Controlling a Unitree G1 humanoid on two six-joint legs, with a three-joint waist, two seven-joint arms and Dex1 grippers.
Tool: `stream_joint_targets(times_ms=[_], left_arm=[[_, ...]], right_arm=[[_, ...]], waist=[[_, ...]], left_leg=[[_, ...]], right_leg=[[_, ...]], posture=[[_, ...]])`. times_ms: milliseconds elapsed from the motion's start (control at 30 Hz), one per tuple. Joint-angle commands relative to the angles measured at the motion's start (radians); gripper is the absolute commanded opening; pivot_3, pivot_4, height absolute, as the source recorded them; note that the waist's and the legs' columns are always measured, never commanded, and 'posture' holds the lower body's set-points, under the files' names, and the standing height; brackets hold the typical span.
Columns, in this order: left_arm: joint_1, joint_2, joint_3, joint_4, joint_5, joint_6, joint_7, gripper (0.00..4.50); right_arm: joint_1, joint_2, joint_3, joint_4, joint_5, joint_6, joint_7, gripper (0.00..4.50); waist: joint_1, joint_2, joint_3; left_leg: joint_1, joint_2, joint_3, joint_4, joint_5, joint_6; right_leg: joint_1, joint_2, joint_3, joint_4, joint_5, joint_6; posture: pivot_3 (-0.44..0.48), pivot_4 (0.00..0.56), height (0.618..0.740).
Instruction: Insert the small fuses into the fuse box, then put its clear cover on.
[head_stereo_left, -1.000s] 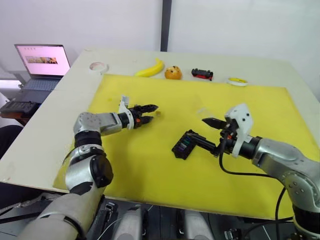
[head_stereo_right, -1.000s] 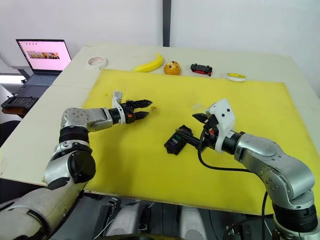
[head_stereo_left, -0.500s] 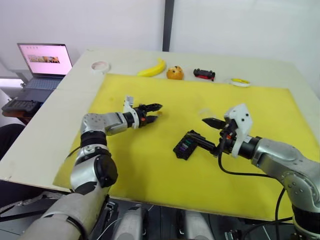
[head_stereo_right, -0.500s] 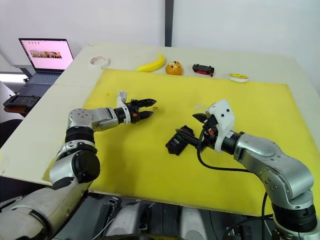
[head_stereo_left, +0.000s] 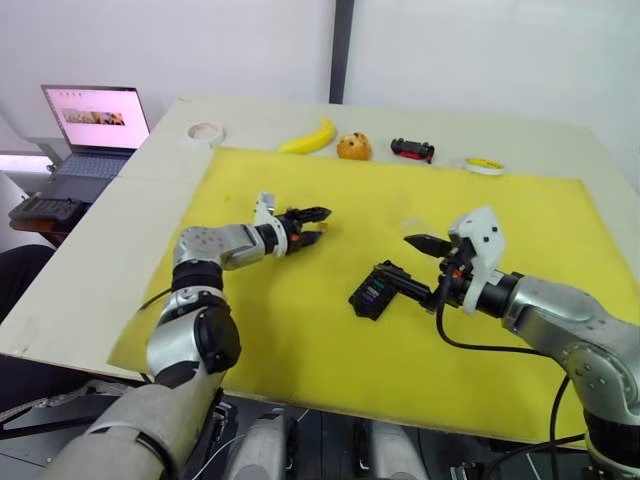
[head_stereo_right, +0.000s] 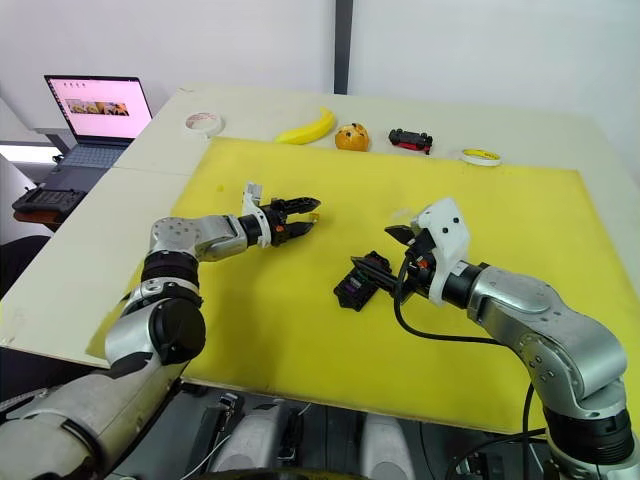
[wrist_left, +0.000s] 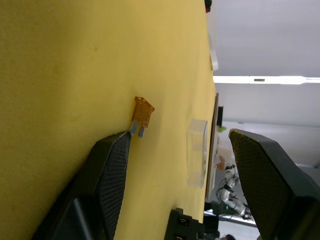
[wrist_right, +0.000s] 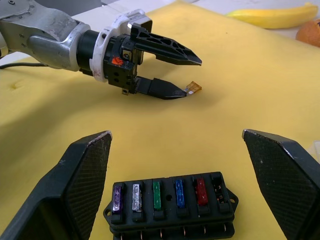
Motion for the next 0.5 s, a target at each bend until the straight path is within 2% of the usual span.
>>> stream_joint_targets(times_ms=[33, 500], left_arm=[[-0.017, -0.004, -0.008, 0.042, 0.0, -0.053, -0.004, 3.29], [-0.056, 0.013, 0.001, 0.128, -0.015, -0.135, -0.014, 3.29]], right_arm=[[0.001, 0.003, -0.015, -0.022, 0.0, -0.02, -0.001, 4.5], [0.013, 0.006, -0.014, -0.028, -0.001, -0.022, -0.008, 4.5]], waist=[[0.001, 0.0, 0.0], [0.002, 0.0, 0.0]], left_leg=[[0.0, 0.0, 0.0, 0.0, 0.0, 0.0], [0.001, 0.0, -0.001, 0.0, -0.002, 0.003]], right_leg=[[0.0, 0.0, 0.0, 0.0, 0.0, 0.0], [0.001, 0.0, 0.0, 0.0, 0.0, 0.0]], posture=[[0.0, 0.15, 0.74], [0.0, 0.15, 0.74]])
